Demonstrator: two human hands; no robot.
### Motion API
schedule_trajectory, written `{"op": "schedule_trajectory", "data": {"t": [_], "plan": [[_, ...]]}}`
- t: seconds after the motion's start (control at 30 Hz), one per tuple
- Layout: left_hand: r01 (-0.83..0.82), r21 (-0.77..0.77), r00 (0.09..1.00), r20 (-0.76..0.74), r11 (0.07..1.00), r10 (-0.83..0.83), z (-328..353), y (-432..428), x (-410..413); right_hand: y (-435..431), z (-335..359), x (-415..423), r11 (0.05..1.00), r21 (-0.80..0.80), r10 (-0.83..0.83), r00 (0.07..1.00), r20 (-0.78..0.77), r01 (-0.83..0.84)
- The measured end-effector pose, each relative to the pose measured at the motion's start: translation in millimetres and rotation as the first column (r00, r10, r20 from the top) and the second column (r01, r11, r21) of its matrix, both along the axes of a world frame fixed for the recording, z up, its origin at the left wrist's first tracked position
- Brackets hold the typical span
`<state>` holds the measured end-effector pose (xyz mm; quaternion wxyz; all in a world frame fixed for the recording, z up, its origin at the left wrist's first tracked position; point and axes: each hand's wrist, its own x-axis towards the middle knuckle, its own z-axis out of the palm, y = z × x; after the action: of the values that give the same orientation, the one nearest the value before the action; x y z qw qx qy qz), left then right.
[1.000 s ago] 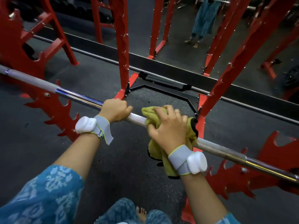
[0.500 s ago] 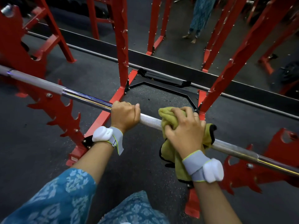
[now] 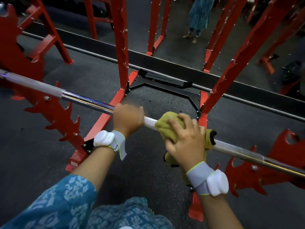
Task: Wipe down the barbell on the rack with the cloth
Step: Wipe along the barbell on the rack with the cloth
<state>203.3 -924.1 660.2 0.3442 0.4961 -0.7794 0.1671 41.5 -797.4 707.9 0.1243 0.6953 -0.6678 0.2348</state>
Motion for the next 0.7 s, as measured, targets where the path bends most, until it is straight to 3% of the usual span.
{"op": "schedule_trajectory", "data": {"t": [0.1,0.27,0.37,0.6,0.7], "plan": [[0.004,0.004,1.0,0.005,1.0,-0.004,-1,0,0,-16,8,12,0.994,0.027,-0.108,0.991,0.082,0.106],[0.001,-0.002,1.0,0.013,1.0,0.0,-3,-2,-1,-8,-9,29,0.991,-0.002,0.134,0.985,-0.105,-0.135],[0.002,0.003,1.0,0.005,1.0,-0.002,-3,-2,-1,6,-17,18,0.983,-0.018,0.179,0.977,-0.111,-0.183],[0.089,0.101,0.996,-0.013,0.991,-0.088,1,-3,3,-8,-2,24,0.998,0.007,-0.063,0.997,0.033,0.063],[0.117,0.108,0.992,0.025,0.987,-0.12,5,-11,14,-20,-1,37,0.999,0.014,-0.052,0.998,0.026,0.052]]}}
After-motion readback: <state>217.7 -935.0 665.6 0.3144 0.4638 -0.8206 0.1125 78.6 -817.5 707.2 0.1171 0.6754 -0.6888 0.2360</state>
